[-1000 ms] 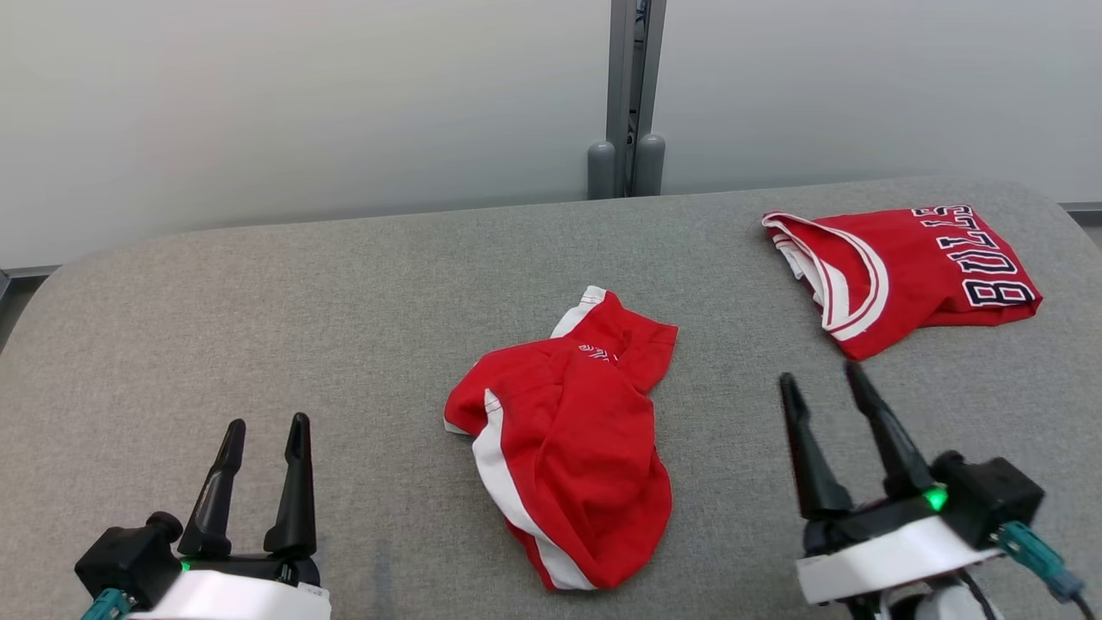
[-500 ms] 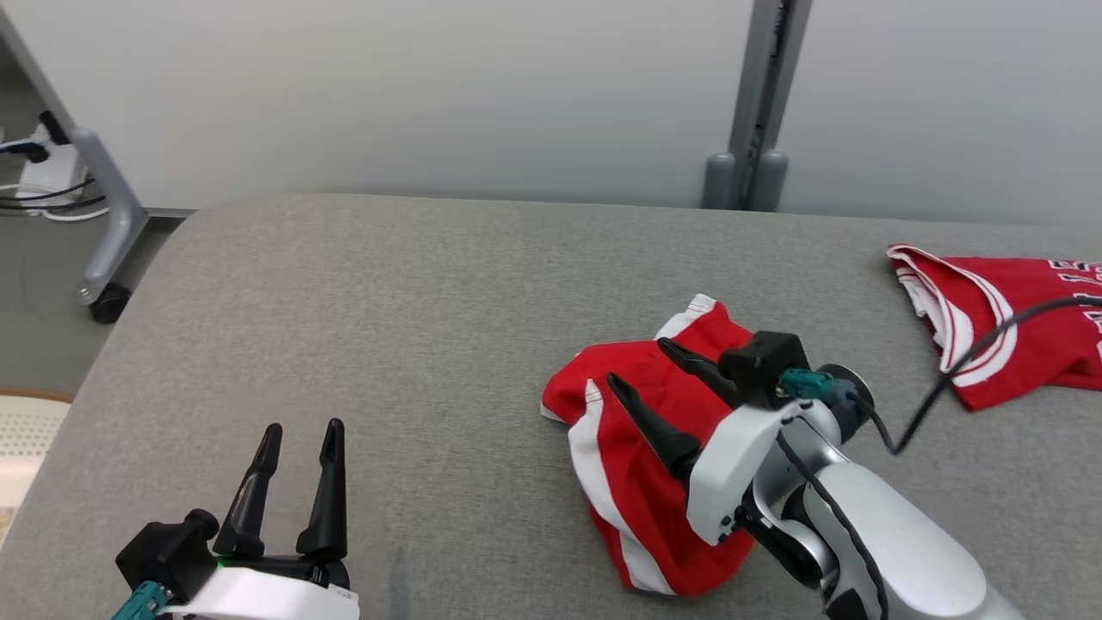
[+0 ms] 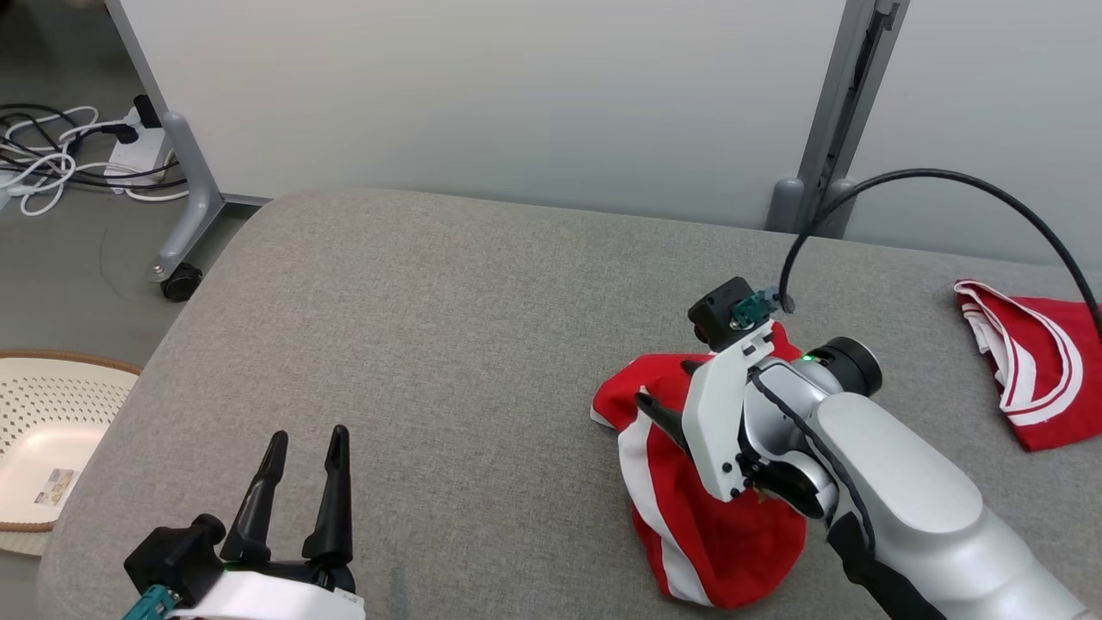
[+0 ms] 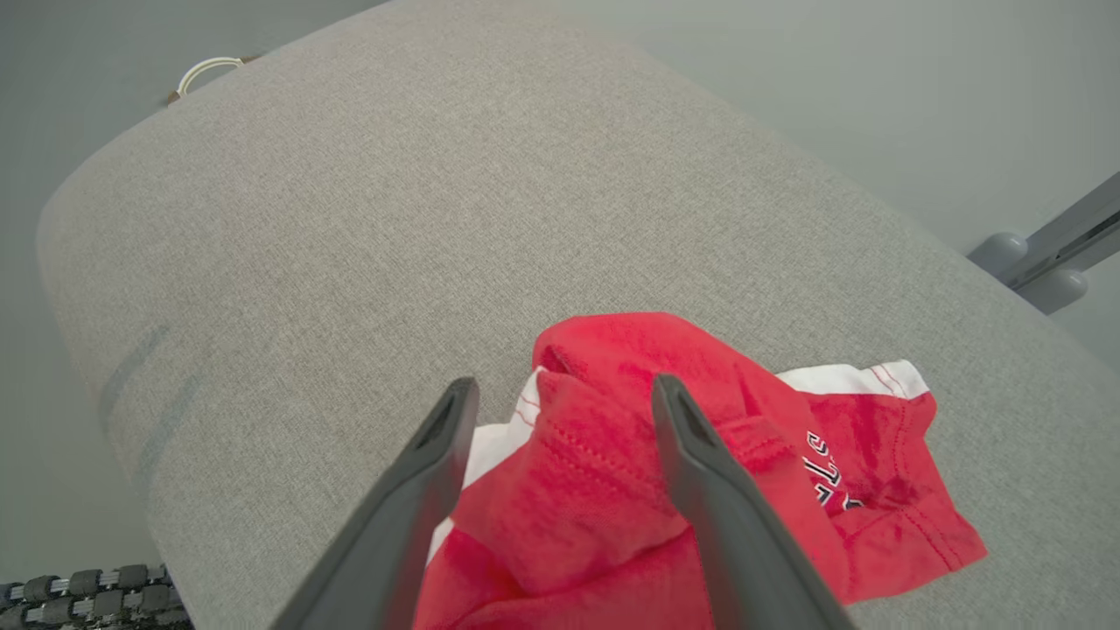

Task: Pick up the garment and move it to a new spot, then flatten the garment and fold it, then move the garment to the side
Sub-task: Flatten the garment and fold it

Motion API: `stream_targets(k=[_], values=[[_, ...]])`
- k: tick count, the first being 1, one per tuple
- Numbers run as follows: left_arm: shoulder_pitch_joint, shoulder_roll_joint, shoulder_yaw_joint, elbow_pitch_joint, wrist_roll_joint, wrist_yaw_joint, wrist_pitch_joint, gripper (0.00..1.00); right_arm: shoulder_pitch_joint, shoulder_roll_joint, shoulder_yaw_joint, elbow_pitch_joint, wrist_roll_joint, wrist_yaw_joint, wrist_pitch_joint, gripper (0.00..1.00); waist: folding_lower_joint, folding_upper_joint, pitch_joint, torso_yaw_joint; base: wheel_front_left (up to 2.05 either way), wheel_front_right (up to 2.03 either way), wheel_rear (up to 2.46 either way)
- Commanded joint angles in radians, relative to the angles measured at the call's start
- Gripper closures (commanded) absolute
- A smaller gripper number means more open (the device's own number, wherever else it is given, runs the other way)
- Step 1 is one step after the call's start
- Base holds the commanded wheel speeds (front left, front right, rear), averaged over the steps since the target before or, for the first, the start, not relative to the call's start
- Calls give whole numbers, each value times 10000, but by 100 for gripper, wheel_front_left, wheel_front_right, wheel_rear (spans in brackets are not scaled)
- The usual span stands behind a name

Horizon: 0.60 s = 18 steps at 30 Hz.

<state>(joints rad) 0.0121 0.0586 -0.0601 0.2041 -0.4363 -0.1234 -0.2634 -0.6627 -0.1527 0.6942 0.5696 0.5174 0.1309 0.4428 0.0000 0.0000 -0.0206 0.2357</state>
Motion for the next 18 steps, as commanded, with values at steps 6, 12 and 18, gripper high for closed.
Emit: stream_targets(k=[6,12,18], values=[[-213,0,18,45,64,-61,-16,0,-564,57,181,479,-55,-1,629,0,0,0,109,22,0,0,0],[-237,-21,41,86,12,-76,-16,0,-665,78,526,1108,246,-1,1083,11,0,0,199,78,0,0,0],[-159,-31,166,86,151,-86,-16,0,-835,-295,895,839,542,-1,700,100,0,0,141,-142,0,0,0]])
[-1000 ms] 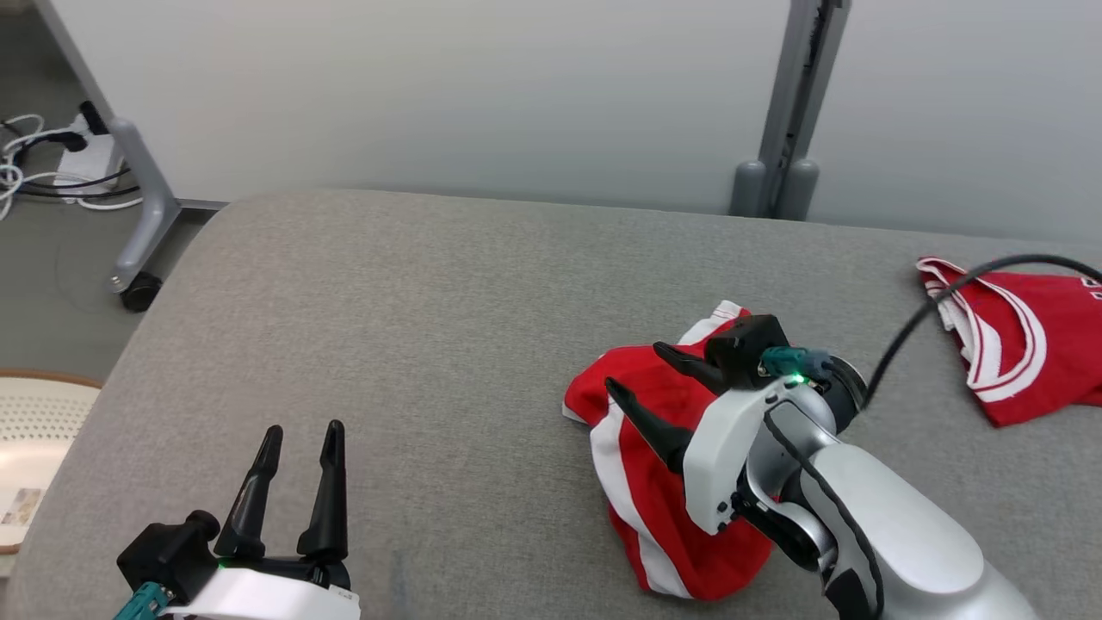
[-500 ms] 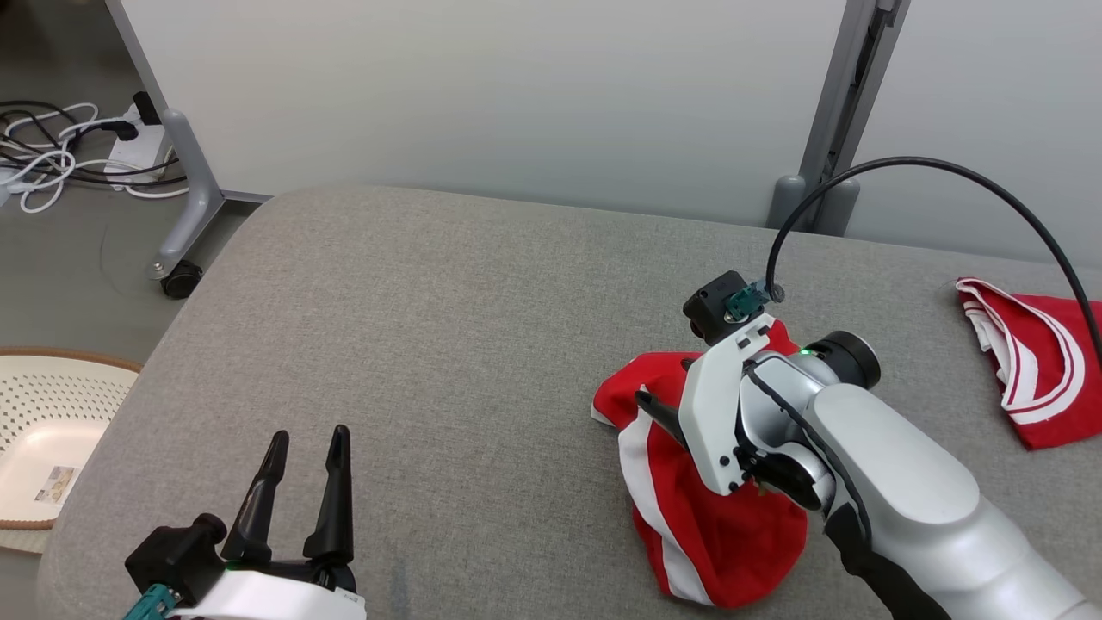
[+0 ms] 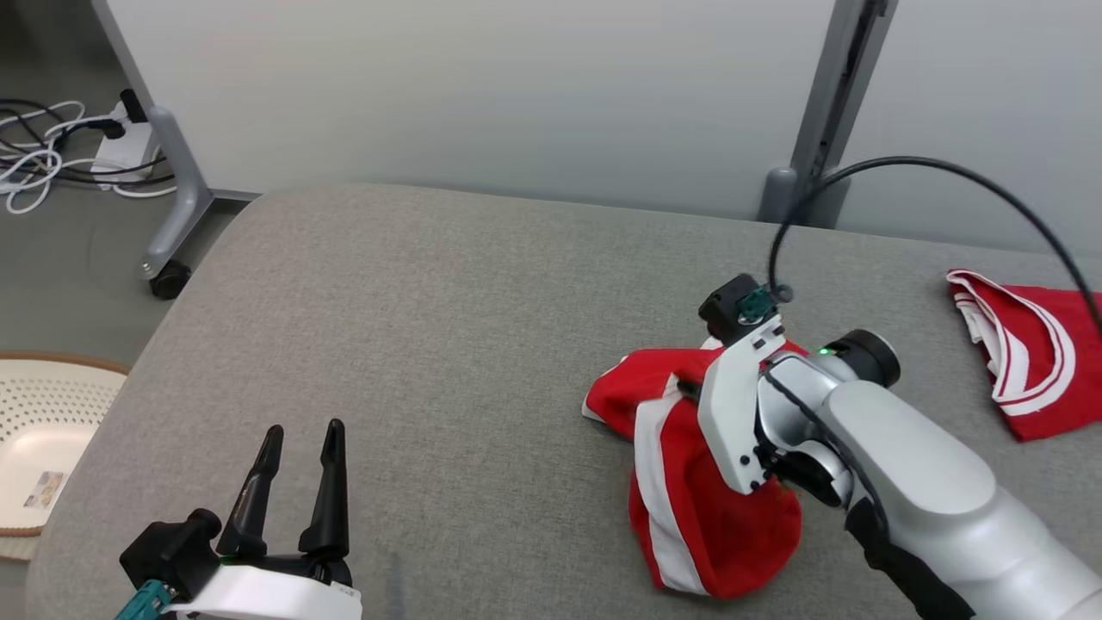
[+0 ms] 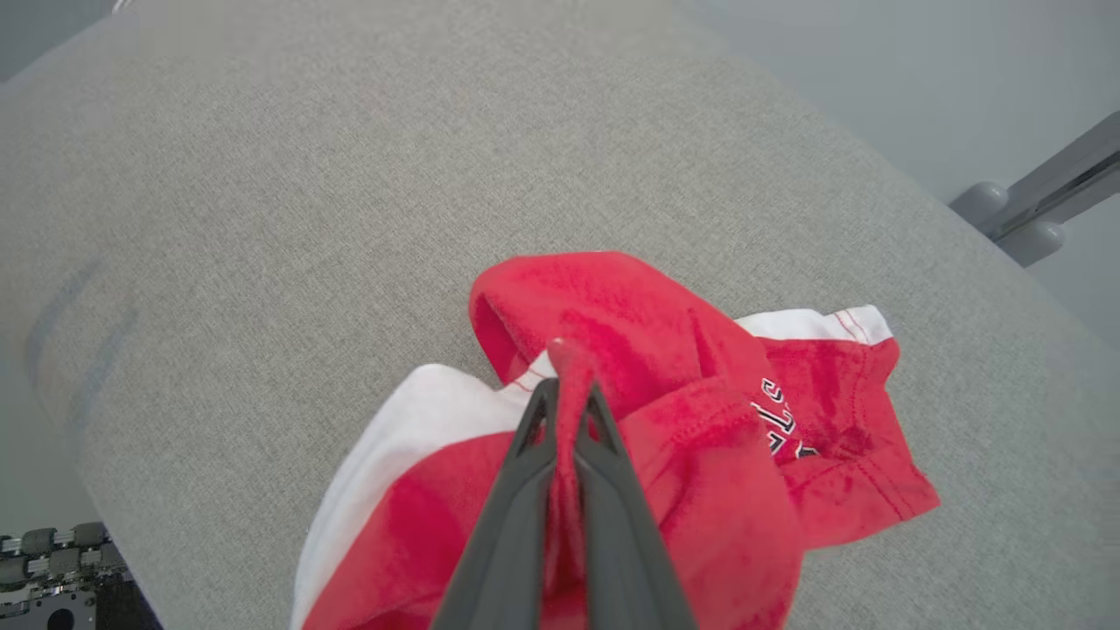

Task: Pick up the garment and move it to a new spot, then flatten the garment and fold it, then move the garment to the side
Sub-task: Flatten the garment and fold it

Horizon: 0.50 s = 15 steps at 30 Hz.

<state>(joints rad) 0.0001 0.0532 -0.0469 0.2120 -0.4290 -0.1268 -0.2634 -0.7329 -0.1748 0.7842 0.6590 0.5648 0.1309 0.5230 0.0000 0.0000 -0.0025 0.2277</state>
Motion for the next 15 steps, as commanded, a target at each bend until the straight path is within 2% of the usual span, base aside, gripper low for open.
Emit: stream_targets(k=[1,3,8,15], values=[[-15,25,34,5,97,-53,-16,0,-137,-131,-27,-144,83,-1,-323,100,0,0,-69,-122,0,0,0],[37,24,41,-8,108,-54,-16,0,-100,-408,-293,-436,10,-1,-1204,100,0,0,-135,-324,0,0,0],[105,24,33,-48,169,-49,-16,0,602,-873,-1264,-1216,73,-1,-2500,100,0,0,-166,-698,0,0,0],[111,112,-37,-123,91,-45,-16,0,2622,-1543,-3109,-2990,-49,0,-3223,100,0,0,53,-1310,0,0,0]])
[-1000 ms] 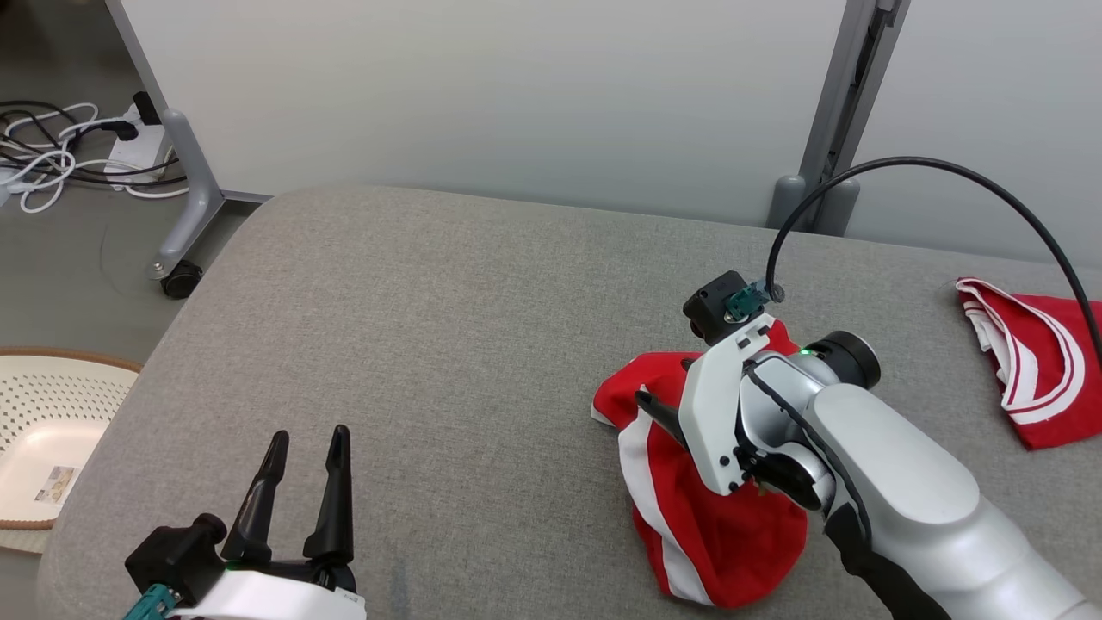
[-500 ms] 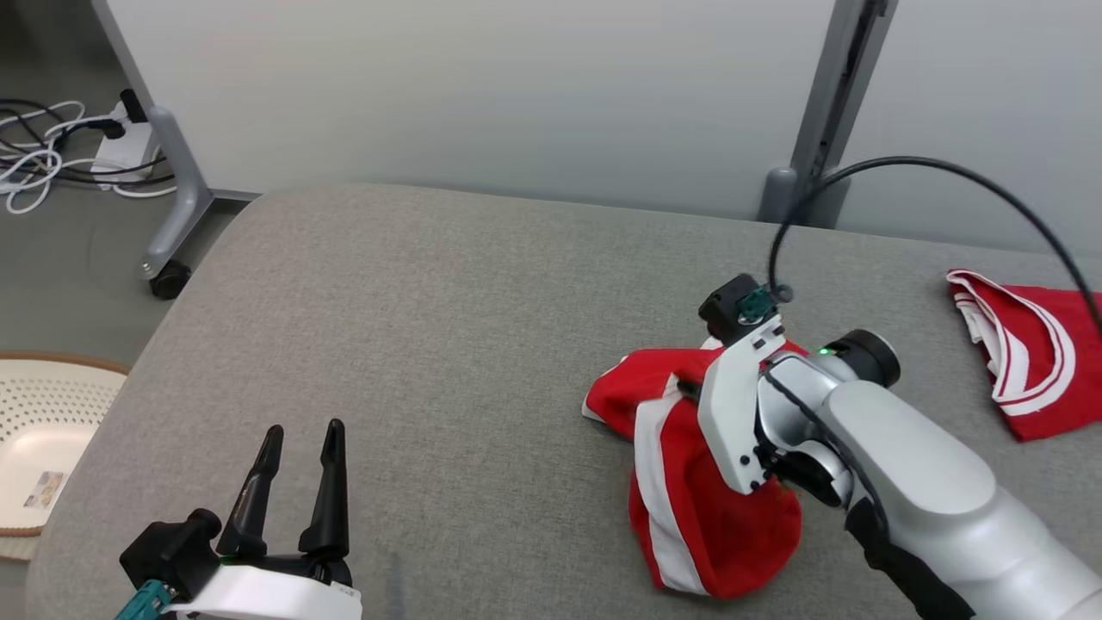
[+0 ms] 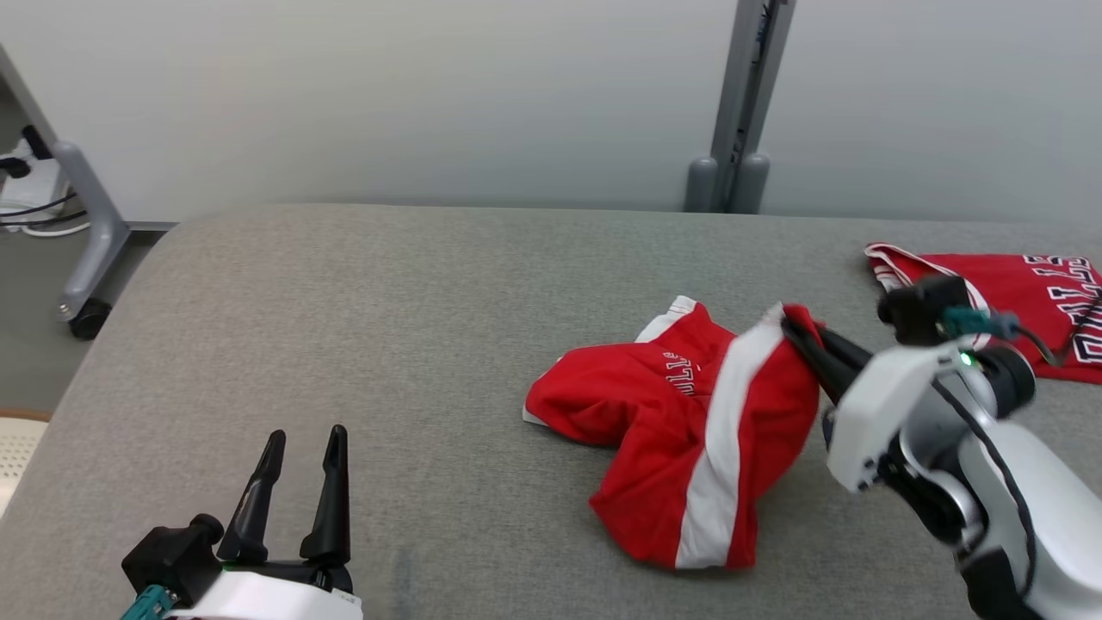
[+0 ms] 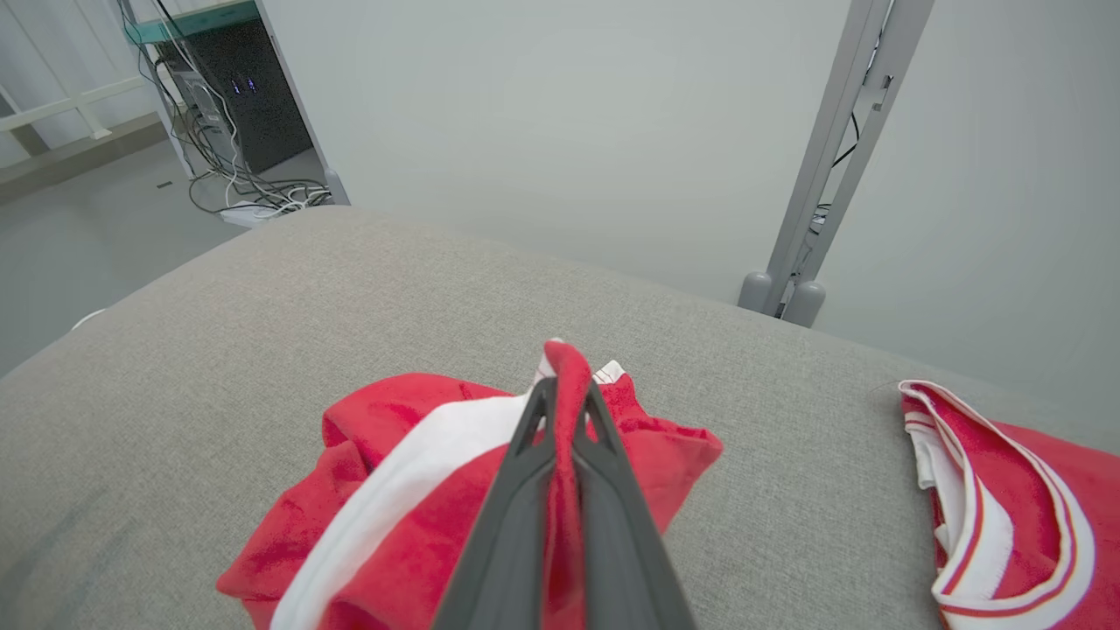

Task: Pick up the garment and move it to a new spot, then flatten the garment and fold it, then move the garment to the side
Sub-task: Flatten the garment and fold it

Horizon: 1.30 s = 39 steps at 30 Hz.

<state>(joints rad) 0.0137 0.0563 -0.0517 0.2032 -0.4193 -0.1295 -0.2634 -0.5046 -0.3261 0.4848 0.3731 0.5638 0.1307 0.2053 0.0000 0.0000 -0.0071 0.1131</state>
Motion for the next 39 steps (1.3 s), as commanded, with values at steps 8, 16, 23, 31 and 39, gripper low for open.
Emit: stream_targets(k=[8,16,23,31,39], values=[[-235,229,-139,-110,-119,-20,-16,0,2795,331,-2406,-1692,-955,2,-77,100,0,0,334,-849,0,0,0],[-298,358,-234,-97,-241,-21,-16,0,4168,919,-3738,-1955,-1655,2,-187,100,0,0,475,-1162,0,0,0],[-448,434,-363,-55,-343,-21,-16,0,4323,1240,-4474,-1240,-2494,2,-509,0,0,0,545,-1231,0,0,0],[-411,492,-478,39,-381,-22,-16,0,4207,1626,-5975,-1395,-3876,2,-1266,0,0,0,454,-1048,0,0,0],[-425,482,-468,84,-352,-22,-16,0,3990,2275,-4186,-2761,-3604,2,-2004,0,0,0,369,-898,0,0,0]])
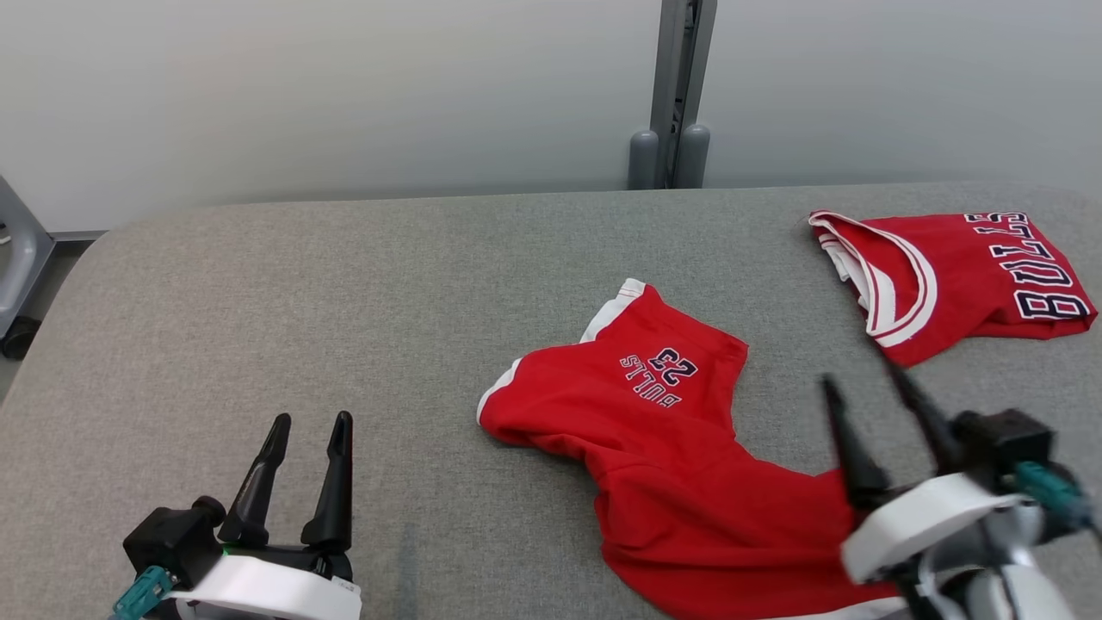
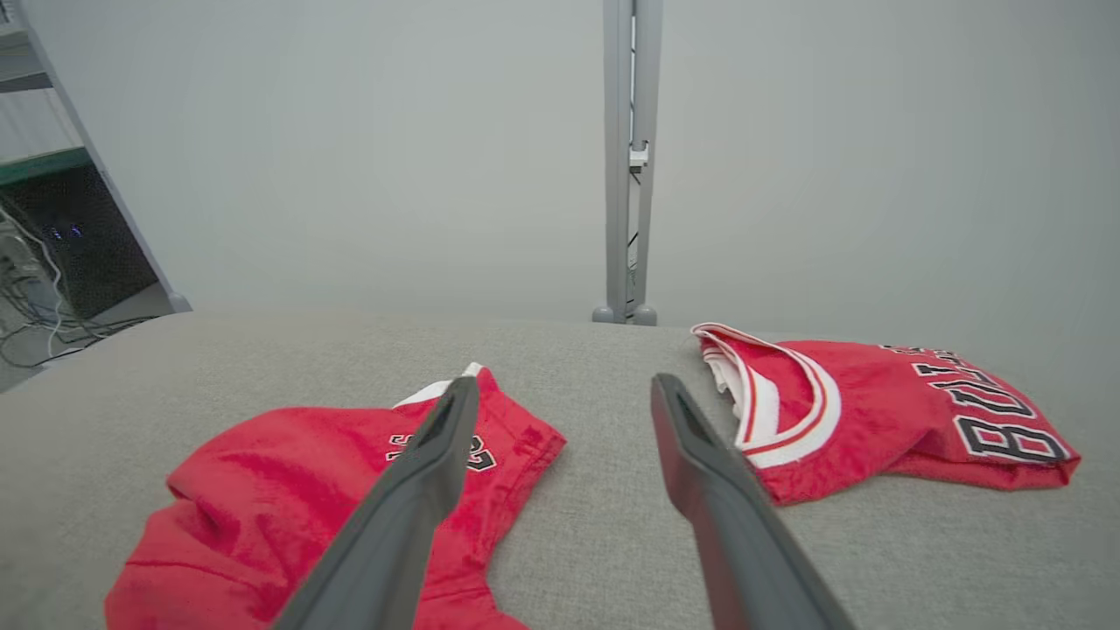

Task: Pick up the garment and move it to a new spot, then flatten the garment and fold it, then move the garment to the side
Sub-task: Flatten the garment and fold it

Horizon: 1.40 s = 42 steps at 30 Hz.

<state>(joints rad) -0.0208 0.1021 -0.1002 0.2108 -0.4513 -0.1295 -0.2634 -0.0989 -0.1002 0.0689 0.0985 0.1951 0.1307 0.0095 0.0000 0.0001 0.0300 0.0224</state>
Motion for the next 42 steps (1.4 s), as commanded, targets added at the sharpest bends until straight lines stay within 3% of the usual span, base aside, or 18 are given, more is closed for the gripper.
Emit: stream_targets(k=[1,6,12,17,26,27,28,29,42], values=[[-96,17,5,17,-26,-22,-16,0,-120,68,359,-51,198,2,-94,0,0,-1,-5,34,0,0,0],[-168,-24,-62,59,-60,-22,-16,0,-495,35,2375,228,734,2,115,0,0,-1,-37,258,0,0,0],[-157,-82,-82,133,-90,-22,-16,0,-1091,-391,4188,827,1258,2,1181,0,0,-1,-77,573,0,0,0],[-196,-142,-99,167,-110,-22,-16,0,-1481,-566,4725,1449,1269,2,2121,0,0,-1,-77,787,0,0,0],[-256,-252,-134,169,-164,-22,-16,0,-2297,-157,4980,2583,1395,0,3222,2,0,-1,28,1143,0,0,0],[-269,-258,-138,168,-169,-22,-16,0,-2428,-118,4974,2680,1407,2,3165,53,0,-1,50,1181,0,0,0],[-278,-258,-135,171,-177,-22,-16,0,-2553,-81,4953,2795,1412,0,3106,83,0,-1,71,1212,0,0,0],[-295,-263,-132,176,-185,-23,-16,0,-2673,-52,4934,2939,1426,0,3048,100,0,-1,95,1246,0,0,0],[-521,-200,-245,182,-327,-23,-16,0,-4596,74,4334,3961,1550,2,2336,100,0,-1,618,1668,0,0,0]])
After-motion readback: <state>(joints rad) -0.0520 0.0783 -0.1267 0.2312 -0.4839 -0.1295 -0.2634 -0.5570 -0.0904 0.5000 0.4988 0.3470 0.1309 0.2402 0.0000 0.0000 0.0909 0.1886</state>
